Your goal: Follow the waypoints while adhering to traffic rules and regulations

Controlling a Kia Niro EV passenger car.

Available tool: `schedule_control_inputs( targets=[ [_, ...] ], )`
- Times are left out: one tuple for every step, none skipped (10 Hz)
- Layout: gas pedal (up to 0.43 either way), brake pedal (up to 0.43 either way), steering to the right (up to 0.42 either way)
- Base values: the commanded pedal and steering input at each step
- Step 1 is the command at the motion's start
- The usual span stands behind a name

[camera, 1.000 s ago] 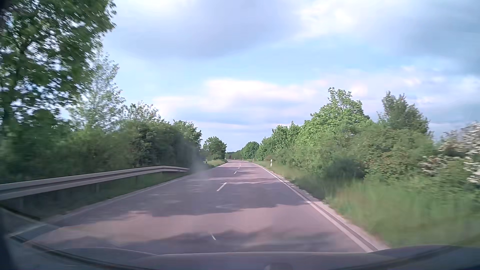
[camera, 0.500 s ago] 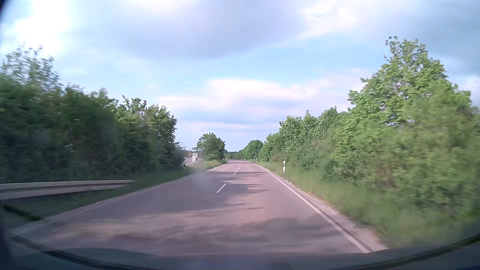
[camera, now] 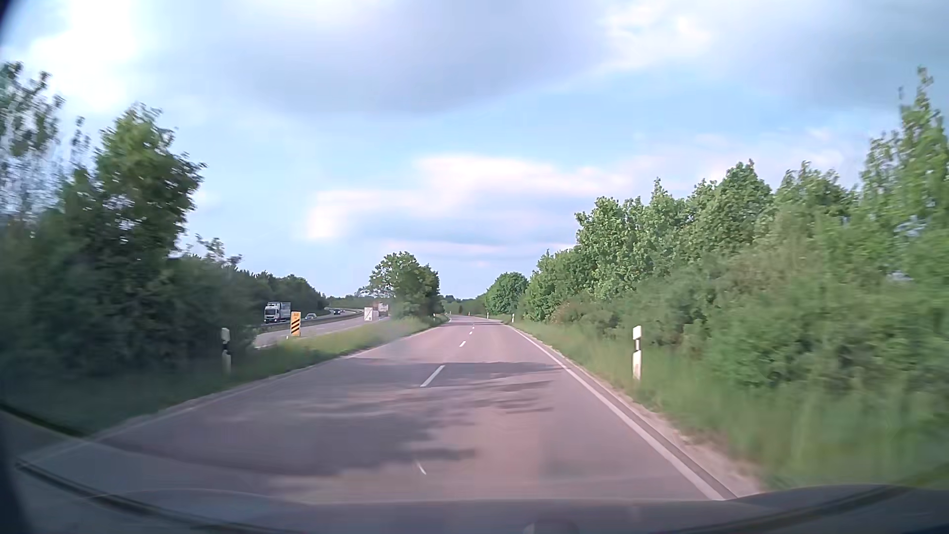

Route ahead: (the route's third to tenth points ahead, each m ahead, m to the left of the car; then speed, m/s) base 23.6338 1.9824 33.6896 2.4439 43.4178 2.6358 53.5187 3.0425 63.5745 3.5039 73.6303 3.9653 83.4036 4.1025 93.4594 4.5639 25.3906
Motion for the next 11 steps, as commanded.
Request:
schedule_control_inputs(
  targets=[
    [0.228,0.000,-0.004],
    [0.228,0.000,-0.004],
    [0.228,0.000,-0.004],
    [0.228,0.000,-0.004],
    [0.228,0.000,-0.004],
    [0.228,0.000,-0.004],
    [0.228,0.000,-0.004],
    [0.228,0.000,-0.004],
    [0.228,0.000,-0.004],
    [0.228,0.000,-0.004],
    [0.228,0.000,-0.004]
  ],
)
